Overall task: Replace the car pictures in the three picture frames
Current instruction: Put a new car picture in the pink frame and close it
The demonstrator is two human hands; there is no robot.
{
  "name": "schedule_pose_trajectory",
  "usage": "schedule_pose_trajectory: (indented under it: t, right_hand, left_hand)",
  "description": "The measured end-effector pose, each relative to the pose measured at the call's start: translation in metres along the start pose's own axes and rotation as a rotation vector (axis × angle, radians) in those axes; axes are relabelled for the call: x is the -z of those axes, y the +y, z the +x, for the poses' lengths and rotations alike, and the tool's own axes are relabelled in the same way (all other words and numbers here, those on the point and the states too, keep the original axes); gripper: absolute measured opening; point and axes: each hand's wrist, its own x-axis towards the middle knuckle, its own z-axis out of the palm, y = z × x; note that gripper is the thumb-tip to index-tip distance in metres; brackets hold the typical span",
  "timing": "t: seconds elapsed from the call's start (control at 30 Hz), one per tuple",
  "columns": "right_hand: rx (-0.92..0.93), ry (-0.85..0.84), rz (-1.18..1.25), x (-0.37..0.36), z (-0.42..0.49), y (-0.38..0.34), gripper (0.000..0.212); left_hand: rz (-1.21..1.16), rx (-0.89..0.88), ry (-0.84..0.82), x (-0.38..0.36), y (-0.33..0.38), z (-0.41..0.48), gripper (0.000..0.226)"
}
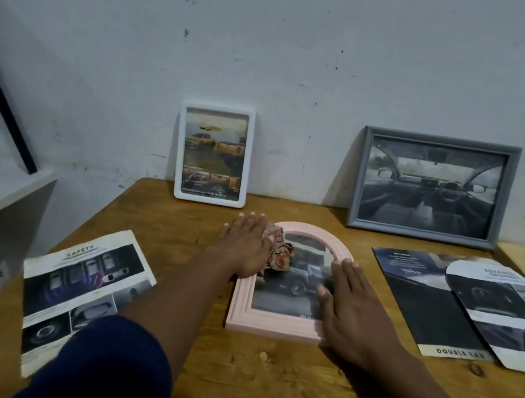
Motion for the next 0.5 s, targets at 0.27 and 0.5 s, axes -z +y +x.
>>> schedule_pose_trajectory:
  t: [0.27,0.5]
  right_hand:
    - [0.096,0.151,0.001,0.028,0.036,-0.018,0.053]
    - [0.434,-0.109,-0.041,0.011,0.118,-0.068,0.047]
  left_hand:
    - [-0.247,-0.012,0.325,-0.001,0.0,0.0,0.065]
    - [-0.333,0.077,0.466,-0.018,-0.01,-0.052,0.067]
